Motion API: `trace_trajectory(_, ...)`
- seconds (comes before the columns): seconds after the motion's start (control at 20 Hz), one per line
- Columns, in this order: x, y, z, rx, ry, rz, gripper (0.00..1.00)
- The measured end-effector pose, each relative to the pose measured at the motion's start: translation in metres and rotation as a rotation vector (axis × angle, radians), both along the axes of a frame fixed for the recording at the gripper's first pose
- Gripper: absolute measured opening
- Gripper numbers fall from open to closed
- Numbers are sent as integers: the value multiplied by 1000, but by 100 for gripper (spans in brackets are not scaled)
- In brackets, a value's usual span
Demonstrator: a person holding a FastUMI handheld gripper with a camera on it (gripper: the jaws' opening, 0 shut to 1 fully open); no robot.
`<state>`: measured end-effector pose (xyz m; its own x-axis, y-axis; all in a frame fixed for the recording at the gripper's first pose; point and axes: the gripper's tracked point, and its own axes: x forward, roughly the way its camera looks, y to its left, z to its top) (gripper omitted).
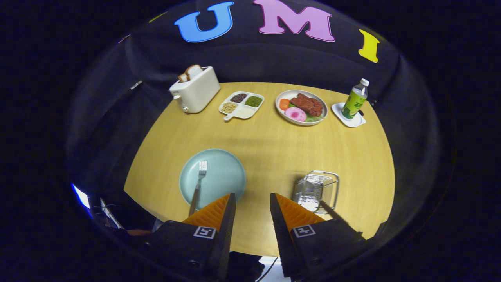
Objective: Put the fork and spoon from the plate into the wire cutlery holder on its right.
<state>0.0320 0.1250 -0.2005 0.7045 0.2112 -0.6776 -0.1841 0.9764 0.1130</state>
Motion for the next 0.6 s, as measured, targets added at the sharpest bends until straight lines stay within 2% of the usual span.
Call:
trace_trajectory(0.1, -2, 42, -16, 39, 19, 38, 60)
trace_trajectory(0.2, -4, 77, -35, 51, 55, 68, 72)
trace_trajectory(0.35, 0, 109, -67, 14, 103, 97, 72)
trace_trajectory(0.6, 13, 133, -114, -44, 178, 98, 72)
